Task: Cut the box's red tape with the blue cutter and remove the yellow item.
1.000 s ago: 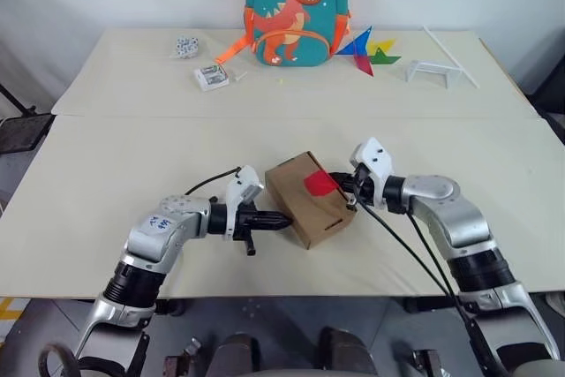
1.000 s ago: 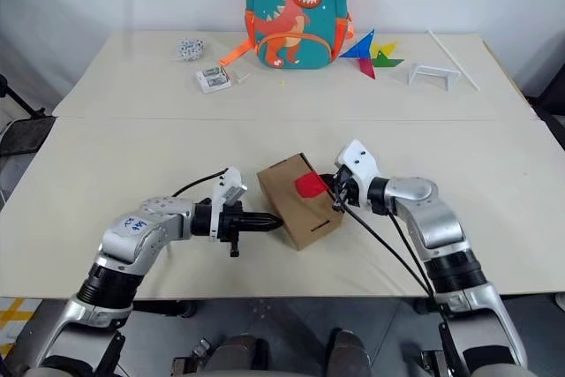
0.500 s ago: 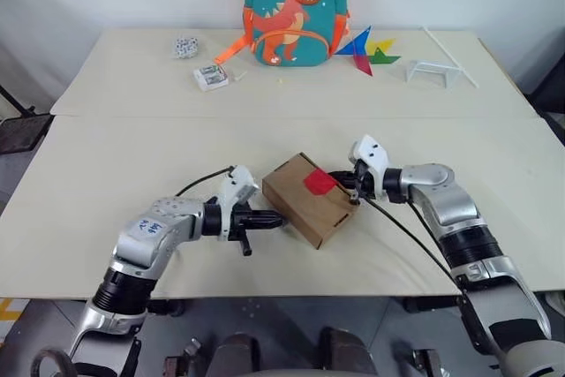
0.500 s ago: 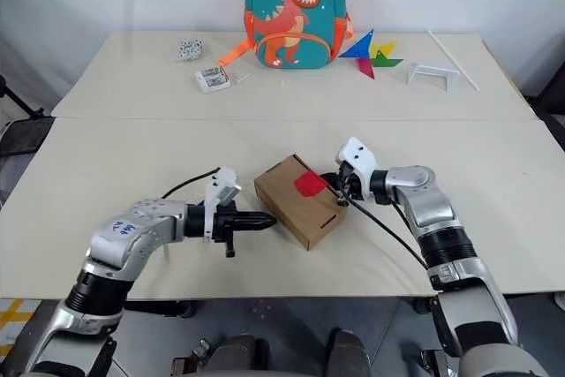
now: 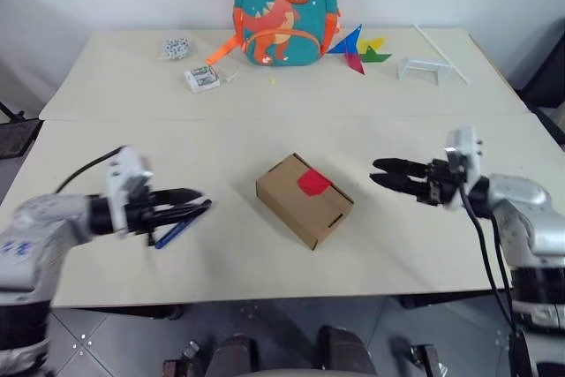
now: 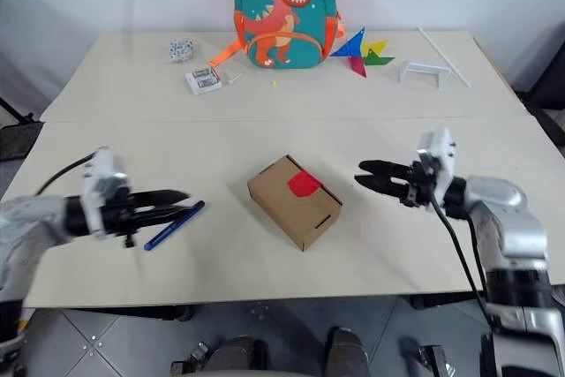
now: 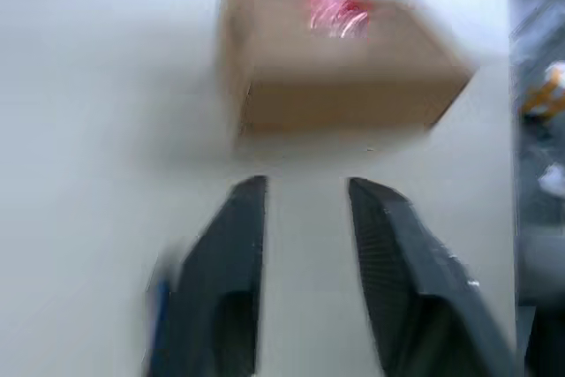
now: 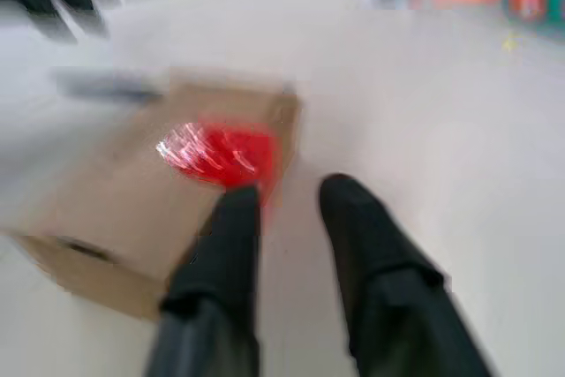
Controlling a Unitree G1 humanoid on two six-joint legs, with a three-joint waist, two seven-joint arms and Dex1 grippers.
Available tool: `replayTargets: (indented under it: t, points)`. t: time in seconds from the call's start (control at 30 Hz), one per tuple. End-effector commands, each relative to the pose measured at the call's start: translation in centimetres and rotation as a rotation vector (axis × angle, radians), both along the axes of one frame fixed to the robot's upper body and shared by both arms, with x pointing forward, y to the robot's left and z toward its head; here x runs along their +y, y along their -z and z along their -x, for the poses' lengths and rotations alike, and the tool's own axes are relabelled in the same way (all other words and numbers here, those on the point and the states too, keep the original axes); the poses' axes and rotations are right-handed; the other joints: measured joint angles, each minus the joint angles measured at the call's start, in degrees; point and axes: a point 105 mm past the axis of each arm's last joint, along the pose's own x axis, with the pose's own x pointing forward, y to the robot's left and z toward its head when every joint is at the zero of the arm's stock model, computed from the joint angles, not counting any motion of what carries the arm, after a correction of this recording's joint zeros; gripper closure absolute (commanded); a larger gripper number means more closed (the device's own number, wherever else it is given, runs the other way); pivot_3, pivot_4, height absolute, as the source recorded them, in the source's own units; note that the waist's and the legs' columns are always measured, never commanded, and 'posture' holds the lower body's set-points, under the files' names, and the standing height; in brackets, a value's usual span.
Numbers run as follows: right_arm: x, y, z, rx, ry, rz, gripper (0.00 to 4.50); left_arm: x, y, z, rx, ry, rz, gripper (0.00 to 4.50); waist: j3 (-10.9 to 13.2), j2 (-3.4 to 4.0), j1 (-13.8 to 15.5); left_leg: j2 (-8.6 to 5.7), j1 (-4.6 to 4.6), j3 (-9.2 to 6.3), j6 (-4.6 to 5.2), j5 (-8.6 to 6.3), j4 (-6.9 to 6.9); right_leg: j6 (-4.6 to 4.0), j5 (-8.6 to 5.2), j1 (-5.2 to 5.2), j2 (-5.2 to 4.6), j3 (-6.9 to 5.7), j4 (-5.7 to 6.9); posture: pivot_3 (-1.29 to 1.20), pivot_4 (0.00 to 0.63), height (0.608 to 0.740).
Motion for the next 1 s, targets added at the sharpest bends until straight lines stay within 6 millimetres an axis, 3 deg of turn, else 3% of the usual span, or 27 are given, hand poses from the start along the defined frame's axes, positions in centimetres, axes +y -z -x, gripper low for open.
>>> replayTargets:
  t: [0.03, 0.2, 0.3, 0.43, 0.53, 0.63, 0.73, 0.87, 1.0]
  points:
    - [1.7, -1.9, 2.8, -0.128, -0.088, -0.010, 1.67, 4.0, -0.5, 0.7, -0.092, -0.136, -0.053, 1.64, 0.02, 0.03, 0.27, -0.01, 0.00, 0.05, 0.00, 0.00, 0.06, 0.00, 0.00, 0.01, -0.01, 0.04, -0.01, 0.00, 0.150, 0.740]
    - [4.6, -1.9, 7.0, -0.264, -0.257, 0.039, 0.00, 10.1, 1.6, 3.2, -0.023, -0.351, -0.085, 0.12, 0.03, 0.02, 0.76, 0.00, 0.00, 0.09, 0.02, -0.06, 0.07, 0.00, 0.00, -0.01, -0.01, 0.08, -0.05, 0.00, 0.150, 0.740]
    - [5.1, -2.6, 8.4, -0.248, -0.324, 0.043, 0.00, 13.3, 2.6, 5.3, 0.022, -0.456, -0.114, 0.05, 0.03, 0.01, 0.75, 0.01, 0.01, 0.10, 0.04, -0.10, 0.05, -0.01, 0.00, -0.03, -0.01, 0.07, -0.03, 0.00, 0.150, 0.740]
    - [5.4, -4.7, 8.9, -0.229, -0.346, -0.007, 0.00, 13.8, 2.6, 6.1, 0.024, -0.463, -0.167, 0.05, 0.05, -0.05, 1.05, 0.05, 0.01, 0.09, 0.10, -0.16, 0.11, -0.02, 0.00, -0.02, -0.02, 0.06, -0.04, 0.00, 0.150, 0.740]
    - [5.9, -5.0, 9.7, -0.250, -0.399, 0.031, 0.00, 12.4, 2.5, 5.7, 0.022, -0.413, -0.185, 0.05, 0.04, -0.07, 1.29, 0.08, 0.00, 0.07, 0.08, -0.21, 0.13, -0.03, -0.01, -0.03, -0.02, 0.04, -0.02, 0.00, 0.150, 0.740]
    - [5.7, -4.4, 10.0, -0.238, -0.427, 0.096, 0.00, 8.2, 2.5, 4.6, 0.059, -0.306, -0.136, 0.05, 0.05, -0.07, 1.62, 0.08, 0.00, 0.10, 0.10, -0.28, 0.14, -0.03, -0.01, -0.02, -0.02, 0.05, -0.03, 0.00, 0.150, 0.740]
    - [5.4, -4.5, 9.6, -0.227, -0.403, 0.089, 0.00, 5.6, 2.4, 4.3, 0.103, -0.242, -0.086, 0.05, 0.05, -0.09, 1.66, 0.10, 0.00, 0.12, 0.10, -0.32, 0.20, -0.02, 0.00, -0.02, -0.01, 0.05, -0.01, 0.00, 0.150, 0.740]
    - [5.2, -4.4, 9.1, -0.204, -0.380, 0.089, 0.00, 2.1, 4.8, 0.7, 0.092, -0.280, -0.232, 0.05, 0.05, -0.05, 1.79, 0.11, 0.02, 0.16, 0.09, -0.32, 0.26, -0.03, -0.01, -0.03, 0.04, 0.06, 0.03, 0.00, 0.150, 0.740]
    - [5.4, -4.7, 9.2, -0.214, -0.373, 0.089, 0.00, 0.4, 5.7, -0.9, 0.039, -0.305, -0.285, 0.05, 0.05, -0.09, 1.98, 0.13, -0.02, 0.24, 0.12, -0.41, 0.46, -0.02, 0.01, -0.01, 0.06, 0.08, 0.04, 0.00, 0.150, 0.740]
